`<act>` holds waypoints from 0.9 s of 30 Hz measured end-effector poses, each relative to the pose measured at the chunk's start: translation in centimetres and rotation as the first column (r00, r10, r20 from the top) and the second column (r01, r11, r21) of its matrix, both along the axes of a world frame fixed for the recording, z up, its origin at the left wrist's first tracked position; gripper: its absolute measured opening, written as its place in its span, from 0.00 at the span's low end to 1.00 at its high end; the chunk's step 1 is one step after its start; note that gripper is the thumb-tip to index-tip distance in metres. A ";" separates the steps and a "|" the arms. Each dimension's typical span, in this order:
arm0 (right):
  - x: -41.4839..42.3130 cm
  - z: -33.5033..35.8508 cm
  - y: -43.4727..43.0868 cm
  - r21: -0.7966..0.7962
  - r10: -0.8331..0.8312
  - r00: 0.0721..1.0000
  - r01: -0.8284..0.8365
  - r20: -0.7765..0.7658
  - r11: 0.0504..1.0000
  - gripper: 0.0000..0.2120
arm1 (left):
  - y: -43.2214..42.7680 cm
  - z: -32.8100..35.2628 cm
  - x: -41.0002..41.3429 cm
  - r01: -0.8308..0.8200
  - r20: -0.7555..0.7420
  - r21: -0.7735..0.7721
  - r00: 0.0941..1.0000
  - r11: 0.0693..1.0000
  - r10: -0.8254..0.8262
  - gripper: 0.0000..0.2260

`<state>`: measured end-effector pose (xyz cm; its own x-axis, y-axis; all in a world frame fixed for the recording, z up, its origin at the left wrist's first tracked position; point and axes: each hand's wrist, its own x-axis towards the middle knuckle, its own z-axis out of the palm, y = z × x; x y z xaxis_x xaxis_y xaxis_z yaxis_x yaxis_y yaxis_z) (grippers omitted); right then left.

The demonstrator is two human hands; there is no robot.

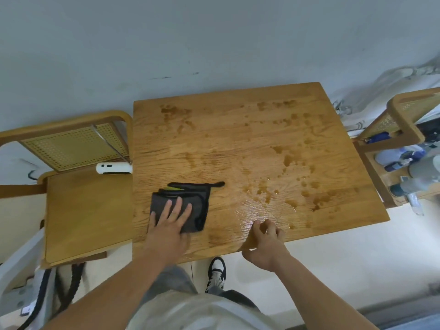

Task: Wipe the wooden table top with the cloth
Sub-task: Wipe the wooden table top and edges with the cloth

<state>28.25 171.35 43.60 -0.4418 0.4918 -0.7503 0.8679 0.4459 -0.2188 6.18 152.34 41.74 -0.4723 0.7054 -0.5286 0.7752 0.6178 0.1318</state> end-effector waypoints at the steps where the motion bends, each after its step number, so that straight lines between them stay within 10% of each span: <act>1: -0.1 0.0 -0.1 0.001 -0.018 1.000 0.018 -0.003 1.000 0.44 | 0.3 0.0 1.3 -0.099 0.024 0.004 0.995 0.995 0.099 0.35; 8: -2.8 1.4 -0.2 0.104 -0.093 0.962 0.123 -0.258 0.987 0.25 | 0.2 -1.1 4.1 0.323 0.047 0.068 0.944 0.944 -0.326 0.33; 15: -8.0 2.3 -3.1 -0.010 0.144 0.867 -0.169 -0.477 0.986 0.15 | 1.9 0.9 2.8 0.119 0.213 0.180 0.964 0.976 -0.157 0.37; 27: -11.6 0.7 -5.1 0.369 0.546 0.823 -0.464 -0.156 0.806 0.33 | -3.6 1.8 -1.9 -0.229 0.171 0.263 0.967 0.937 0.188 0.25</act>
